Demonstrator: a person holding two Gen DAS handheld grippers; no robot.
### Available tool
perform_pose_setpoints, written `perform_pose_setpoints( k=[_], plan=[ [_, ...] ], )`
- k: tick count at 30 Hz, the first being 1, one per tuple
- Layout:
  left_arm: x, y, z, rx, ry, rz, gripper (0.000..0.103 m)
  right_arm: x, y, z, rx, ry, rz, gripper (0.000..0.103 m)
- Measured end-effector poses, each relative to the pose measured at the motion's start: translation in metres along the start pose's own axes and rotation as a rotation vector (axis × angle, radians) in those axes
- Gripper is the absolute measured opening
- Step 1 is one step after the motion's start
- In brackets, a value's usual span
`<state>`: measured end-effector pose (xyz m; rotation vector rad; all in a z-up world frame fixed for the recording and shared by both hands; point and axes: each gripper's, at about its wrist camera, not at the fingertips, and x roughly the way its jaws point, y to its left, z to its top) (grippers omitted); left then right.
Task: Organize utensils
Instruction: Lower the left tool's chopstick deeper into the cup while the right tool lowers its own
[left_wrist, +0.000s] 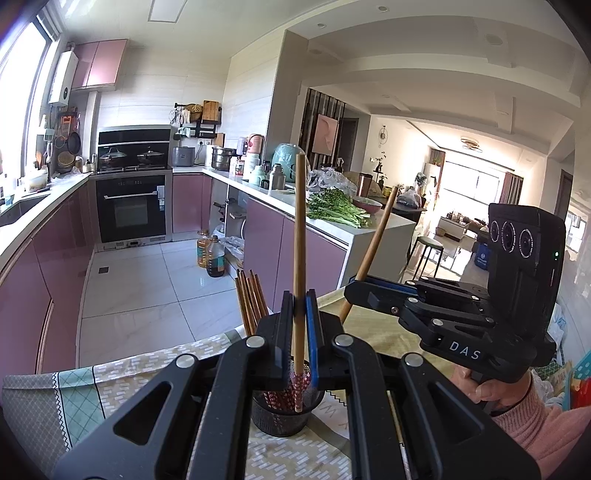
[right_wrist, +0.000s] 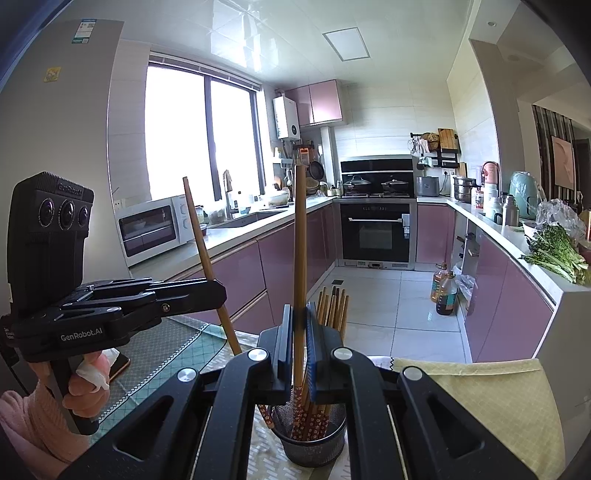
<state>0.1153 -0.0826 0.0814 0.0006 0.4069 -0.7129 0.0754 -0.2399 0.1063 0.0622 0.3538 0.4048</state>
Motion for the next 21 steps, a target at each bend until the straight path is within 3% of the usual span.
perform_pose_setpoints(
  k=[21],
  plan=[
    [0.013,0.001,0.002,-0.019,0.014,0.008,0.008,0.012,0.003,0.000,0.007,0.027,-0.016,0.005]
  ],
)
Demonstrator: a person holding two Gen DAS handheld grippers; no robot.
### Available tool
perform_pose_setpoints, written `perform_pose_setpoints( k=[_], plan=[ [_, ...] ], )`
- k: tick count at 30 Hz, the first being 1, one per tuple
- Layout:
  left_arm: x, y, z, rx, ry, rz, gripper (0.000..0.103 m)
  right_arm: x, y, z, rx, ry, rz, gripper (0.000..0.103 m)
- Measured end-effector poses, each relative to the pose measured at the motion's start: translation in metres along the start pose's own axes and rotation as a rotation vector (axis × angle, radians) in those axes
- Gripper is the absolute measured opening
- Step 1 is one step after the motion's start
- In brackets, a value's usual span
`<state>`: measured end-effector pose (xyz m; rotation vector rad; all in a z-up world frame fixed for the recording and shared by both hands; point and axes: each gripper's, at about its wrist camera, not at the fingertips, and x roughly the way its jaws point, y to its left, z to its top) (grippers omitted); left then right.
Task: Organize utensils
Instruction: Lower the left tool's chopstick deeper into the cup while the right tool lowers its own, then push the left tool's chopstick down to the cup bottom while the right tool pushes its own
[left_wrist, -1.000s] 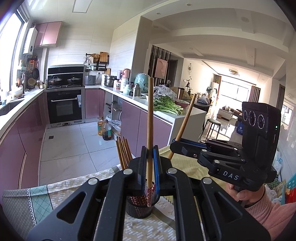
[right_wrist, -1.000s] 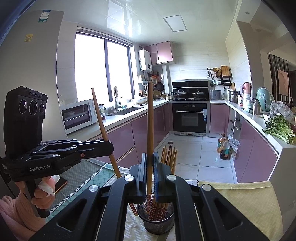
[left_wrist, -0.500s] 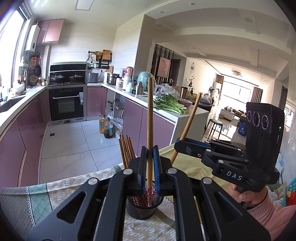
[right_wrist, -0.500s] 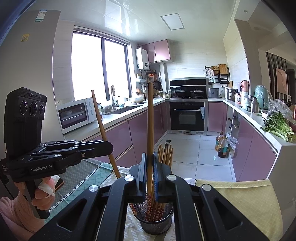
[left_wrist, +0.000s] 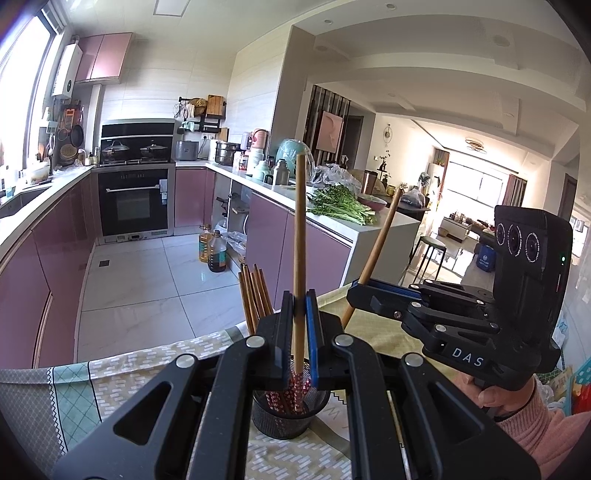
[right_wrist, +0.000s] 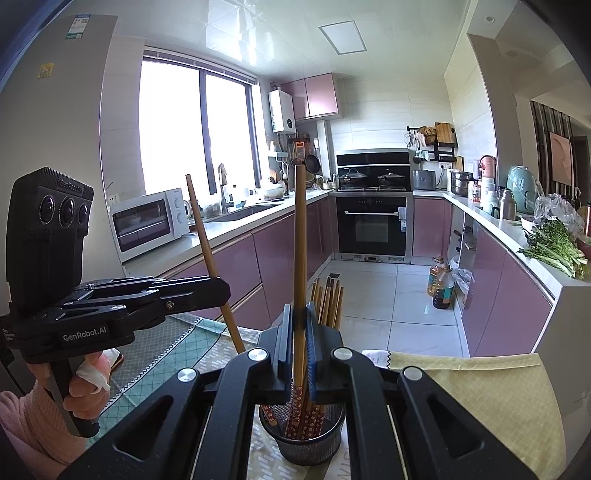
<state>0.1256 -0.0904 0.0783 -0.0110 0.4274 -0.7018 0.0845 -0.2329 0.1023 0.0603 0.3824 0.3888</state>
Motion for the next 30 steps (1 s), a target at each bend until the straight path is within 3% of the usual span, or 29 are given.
perform_pose_setpoints(
  k=[30],
  plan=[
    [0.010,0.014,-0.001,-0.011,0.039,0.005,0.008,0.010,-0.005,-0.011,0.011,0.028,0.003,0.005]
  ],
)
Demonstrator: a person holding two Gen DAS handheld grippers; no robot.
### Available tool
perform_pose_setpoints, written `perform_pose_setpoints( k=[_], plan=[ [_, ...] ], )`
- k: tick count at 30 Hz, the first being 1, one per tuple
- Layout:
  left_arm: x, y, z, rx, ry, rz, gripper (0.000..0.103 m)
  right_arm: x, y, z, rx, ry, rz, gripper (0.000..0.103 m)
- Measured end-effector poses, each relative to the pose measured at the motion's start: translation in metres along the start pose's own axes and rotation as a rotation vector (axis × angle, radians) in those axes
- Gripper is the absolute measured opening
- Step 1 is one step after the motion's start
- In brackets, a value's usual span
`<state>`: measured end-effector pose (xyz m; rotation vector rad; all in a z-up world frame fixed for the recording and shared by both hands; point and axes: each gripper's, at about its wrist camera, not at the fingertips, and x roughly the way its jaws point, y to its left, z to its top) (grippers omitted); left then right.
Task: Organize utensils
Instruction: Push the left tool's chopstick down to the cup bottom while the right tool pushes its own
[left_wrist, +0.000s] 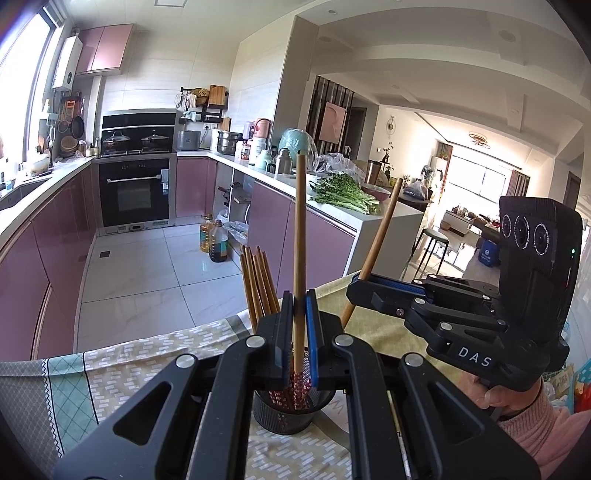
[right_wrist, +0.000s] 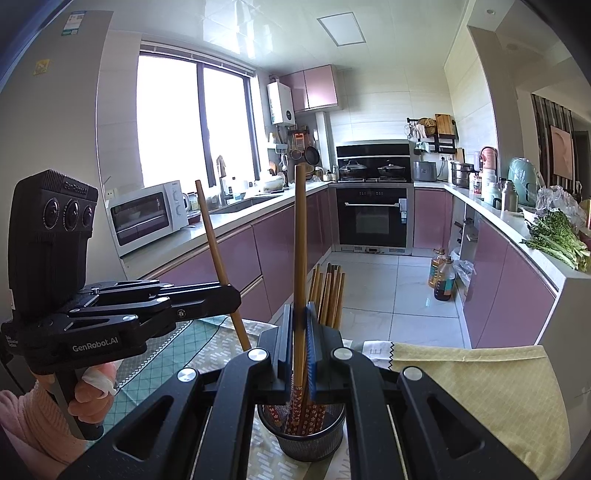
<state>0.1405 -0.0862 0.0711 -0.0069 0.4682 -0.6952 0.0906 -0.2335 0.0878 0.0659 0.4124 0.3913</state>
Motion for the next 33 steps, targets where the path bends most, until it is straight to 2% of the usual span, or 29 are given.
perform_pose_setpoints(
  k=[33],
  plan=[
    [0.011,-0.002,-0.007,-0.013,0.034,0.003,0.008,0.005,-0.014,-0.013,0.005,0.042,0.014,0.005]
  ],
)
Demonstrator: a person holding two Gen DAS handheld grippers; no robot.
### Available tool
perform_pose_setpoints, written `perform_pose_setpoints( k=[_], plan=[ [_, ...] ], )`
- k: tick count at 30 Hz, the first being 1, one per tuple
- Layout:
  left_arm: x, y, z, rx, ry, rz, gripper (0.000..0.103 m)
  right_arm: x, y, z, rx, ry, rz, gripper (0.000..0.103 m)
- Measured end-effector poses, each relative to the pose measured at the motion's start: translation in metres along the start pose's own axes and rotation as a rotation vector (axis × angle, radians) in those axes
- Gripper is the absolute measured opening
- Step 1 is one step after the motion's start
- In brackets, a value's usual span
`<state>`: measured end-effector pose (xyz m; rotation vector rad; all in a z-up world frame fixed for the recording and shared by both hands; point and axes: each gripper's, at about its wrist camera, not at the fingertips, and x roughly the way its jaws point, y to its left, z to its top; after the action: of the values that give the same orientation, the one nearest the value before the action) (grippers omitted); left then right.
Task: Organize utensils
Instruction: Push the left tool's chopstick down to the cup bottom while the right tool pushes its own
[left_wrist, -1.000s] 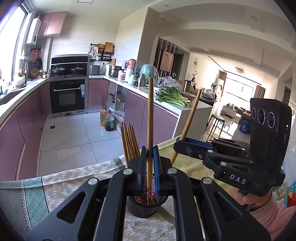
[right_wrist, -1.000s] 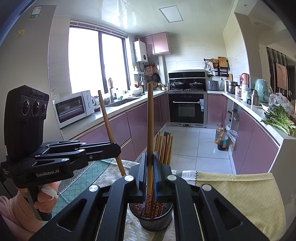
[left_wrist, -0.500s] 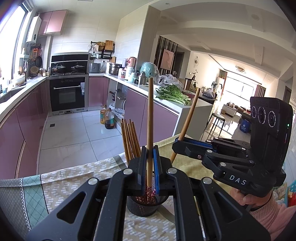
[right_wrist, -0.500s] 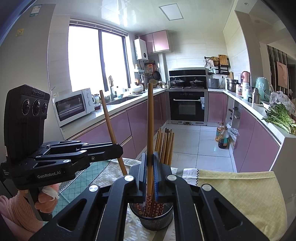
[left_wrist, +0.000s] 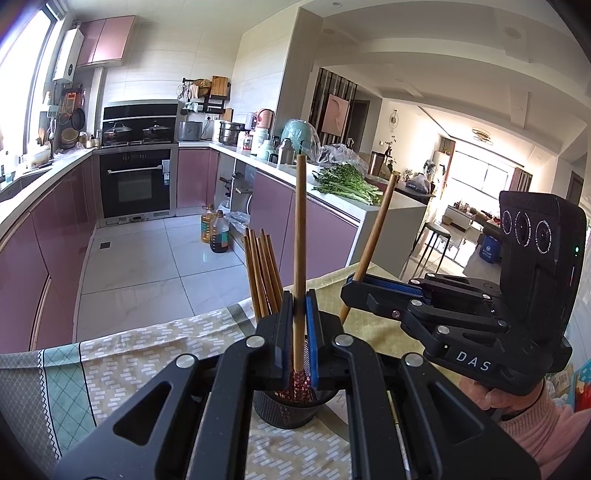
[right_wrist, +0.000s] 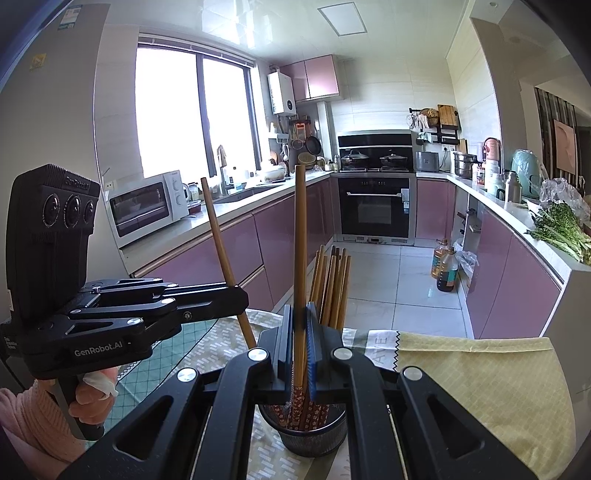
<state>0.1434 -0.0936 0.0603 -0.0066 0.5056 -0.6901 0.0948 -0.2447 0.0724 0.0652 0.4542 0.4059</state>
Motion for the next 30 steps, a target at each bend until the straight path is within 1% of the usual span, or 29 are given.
perform_pose_setpoints(
  k=[30],
  plan=[
    [0.013,-0.006,-0.004,0.001,0.060,0.014,0.008,0.009,-0.007,-0.001,0.007,0.045,0.006,0.005]
  ],
)
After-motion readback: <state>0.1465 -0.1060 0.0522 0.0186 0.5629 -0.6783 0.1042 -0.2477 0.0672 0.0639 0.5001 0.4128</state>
